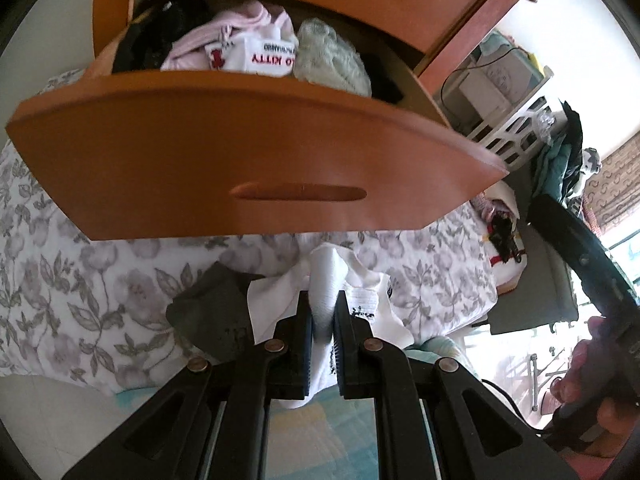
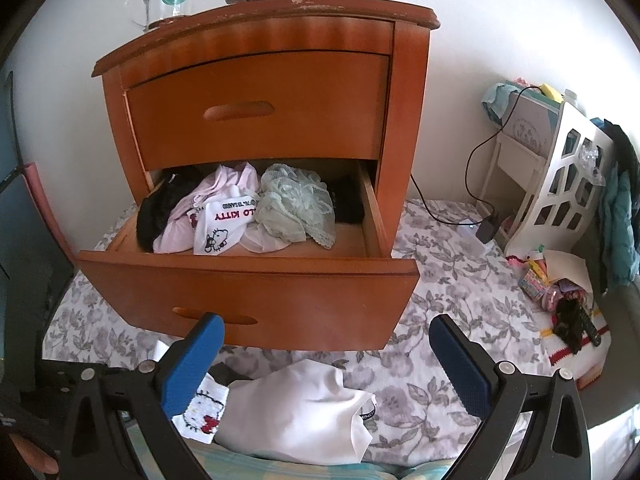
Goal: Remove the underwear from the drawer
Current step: 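Lower the Hello Kitty cloth onto the white shirt and open the left gripper, then move the left gripper back into the open drawer toward the pink clothes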
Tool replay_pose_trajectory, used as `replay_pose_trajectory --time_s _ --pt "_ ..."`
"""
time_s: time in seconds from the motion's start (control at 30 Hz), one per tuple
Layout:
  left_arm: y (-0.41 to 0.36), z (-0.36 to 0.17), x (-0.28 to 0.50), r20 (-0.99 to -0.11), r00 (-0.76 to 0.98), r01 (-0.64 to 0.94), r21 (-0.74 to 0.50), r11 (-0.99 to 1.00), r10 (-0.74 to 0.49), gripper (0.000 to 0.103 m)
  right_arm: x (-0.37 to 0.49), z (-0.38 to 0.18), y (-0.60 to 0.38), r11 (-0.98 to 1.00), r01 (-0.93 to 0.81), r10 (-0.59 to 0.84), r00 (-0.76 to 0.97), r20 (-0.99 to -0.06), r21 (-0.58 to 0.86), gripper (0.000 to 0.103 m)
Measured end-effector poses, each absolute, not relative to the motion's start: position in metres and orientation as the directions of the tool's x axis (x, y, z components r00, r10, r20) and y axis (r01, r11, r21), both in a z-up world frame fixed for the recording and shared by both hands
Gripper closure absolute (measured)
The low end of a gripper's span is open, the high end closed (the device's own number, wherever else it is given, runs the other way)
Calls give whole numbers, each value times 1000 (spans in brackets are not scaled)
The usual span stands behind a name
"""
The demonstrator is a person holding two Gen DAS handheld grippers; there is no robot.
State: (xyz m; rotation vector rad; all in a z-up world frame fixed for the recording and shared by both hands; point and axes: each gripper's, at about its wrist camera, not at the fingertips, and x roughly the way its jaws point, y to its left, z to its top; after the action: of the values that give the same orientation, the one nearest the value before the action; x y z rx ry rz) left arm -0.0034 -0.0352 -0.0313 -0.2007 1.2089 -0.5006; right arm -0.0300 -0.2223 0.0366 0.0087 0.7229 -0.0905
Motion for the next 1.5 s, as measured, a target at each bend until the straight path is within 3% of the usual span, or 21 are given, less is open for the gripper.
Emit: replay_pose_trajectory --time_s 0.47,0.6,0.87,1.0,1.5 --pt "-52 -58 3 -878 183 250 -395 884 -443 91 -24 29 -225 996 88 -85 731 -677 -29 0" --pt "-50 -64 3 -889 171 227 -384 895 -425 63 -23 28 -225 996 84 -83 729 -679 -32 0" --pt "-40 -67 5 -902 178 173 -365 915 -393 37 -23 28 -224 996 84 -84 729 -679 -33 0" --pt "-31 -68 7 -910 211 126 -337 933 -358 16 -23 28 -224 996 84 -84 729 -679 -32 0" --pt "0 -37 7 -889 346 89 -288 954 -300 8 -24 28 -223 996 83 -84 730 -679 -34 0"
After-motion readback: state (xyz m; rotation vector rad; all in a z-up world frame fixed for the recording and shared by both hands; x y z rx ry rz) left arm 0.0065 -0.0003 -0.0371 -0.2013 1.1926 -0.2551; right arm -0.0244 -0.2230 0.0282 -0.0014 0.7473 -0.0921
